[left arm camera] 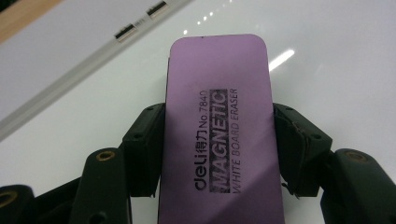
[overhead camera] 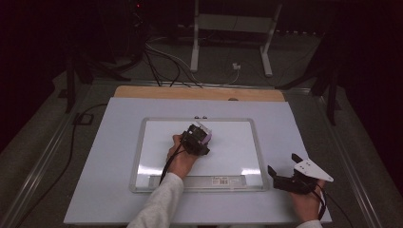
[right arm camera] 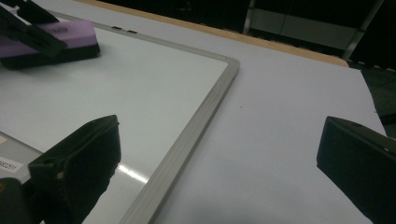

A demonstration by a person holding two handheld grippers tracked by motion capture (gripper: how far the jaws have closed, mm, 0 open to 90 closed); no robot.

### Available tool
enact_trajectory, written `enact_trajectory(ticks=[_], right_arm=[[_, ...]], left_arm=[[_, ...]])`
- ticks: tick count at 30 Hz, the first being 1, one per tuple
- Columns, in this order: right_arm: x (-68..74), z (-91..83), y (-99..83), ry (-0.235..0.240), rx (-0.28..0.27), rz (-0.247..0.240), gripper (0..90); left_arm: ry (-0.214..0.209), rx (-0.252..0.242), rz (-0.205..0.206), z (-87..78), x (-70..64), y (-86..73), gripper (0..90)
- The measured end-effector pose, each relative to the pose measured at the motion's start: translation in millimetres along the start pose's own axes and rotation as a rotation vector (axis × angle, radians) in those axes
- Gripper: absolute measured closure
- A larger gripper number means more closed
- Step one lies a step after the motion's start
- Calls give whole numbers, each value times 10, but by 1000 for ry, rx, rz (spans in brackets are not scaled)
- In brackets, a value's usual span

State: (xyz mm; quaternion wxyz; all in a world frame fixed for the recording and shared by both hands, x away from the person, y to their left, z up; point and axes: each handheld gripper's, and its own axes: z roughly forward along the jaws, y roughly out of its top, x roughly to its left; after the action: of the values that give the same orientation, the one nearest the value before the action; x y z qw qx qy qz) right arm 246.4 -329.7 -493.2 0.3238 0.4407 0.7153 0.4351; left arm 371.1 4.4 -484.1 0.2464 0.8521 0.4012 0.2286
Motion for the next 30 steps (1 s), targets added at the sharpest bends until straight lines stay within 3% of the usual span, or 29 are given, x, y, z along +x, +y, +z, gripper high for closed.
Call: enact_trajectory(ticks=[10, 30], right_arm=[[3, 3, 2, 2, -3, -2, 1], [1, -14, -5, 0, -1, 0, 0]], left_arm=[[-7, -50, -61, -105, 164, -16, 414], [11, -61, -104, -181, 343, -34, 413]])
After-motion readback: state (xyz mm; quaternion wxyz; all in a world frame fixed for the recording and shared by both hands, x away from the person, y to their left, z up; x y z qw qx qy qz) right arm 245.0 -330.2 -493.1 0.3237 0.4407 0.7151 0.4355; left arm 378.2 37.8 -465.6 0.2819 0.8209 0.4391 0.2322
